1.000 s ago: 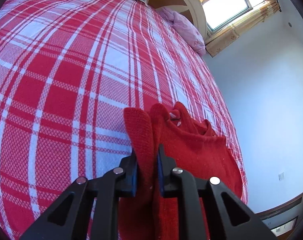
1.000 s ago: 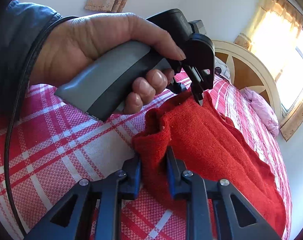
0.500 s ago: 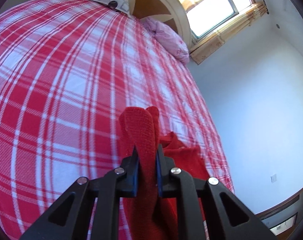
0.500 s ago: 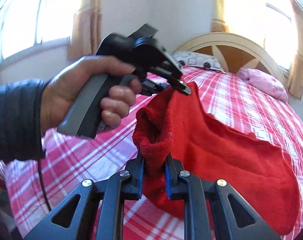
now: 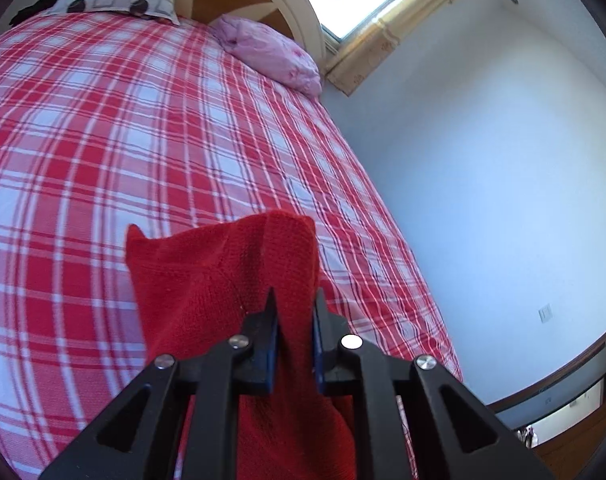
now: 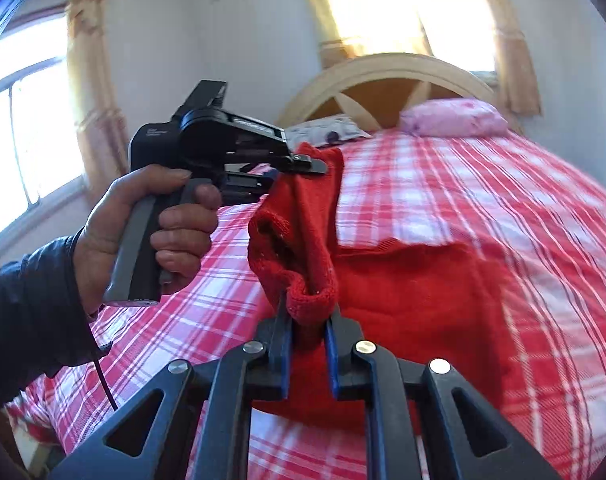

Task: Fold small clothes

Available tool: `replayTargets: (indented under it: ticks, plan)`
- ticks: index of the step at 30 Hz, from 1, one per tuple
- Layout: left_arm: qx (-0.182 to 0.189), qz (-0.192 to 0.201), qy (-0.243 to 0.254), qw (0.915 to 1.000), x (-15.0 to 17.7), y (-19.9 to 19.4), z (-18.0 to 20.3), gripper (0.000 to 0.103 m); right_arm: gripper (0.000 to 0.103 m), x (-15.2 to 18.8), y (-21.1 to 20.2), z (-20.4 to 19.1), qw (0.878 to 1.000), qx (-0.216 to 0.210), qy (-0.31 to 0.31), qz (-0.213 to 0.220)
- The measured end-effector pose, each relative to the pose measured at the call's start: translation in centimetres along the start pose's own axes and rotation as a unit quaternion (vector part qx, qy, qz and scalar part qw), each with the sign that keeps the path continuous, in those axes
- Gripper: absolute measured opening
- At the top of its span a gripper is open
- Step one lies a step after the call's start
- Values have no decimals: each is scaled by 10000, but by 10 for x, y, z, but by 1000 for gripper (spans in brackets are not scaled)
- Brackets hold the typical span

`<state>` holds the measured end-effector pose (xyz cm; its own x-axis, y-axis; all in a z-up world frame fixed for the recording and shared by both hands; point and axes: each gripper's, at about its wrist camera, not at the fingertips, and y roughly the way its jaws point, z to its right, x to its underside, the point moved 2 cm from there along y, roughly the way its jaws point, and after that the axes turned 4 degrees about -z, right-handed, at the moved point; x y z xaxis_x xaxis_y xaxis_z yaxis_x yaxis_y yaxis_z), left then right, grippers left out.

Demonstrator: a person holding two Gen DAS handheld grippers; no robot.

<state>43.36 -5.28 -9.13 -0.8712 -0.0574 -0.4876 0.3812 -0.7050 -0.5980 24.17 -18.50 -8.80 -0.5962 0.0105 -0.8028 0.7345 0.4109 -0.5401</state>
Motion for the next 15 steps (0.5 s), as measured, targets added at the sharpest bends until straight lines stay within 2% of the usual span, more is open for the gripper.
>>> replayTargets:
  ticks: [9, 15]
  plan:
    - [-120, -559, 251, 9980, 5, 82, 33, 14, 10, 22, -14, 78, 9928, 59, 1164, -294]
    - [-252, -904, 425, 9947, 21, 124, 51, 14, 10, 43, -19, 100, 9869, 62, 1552, -436]
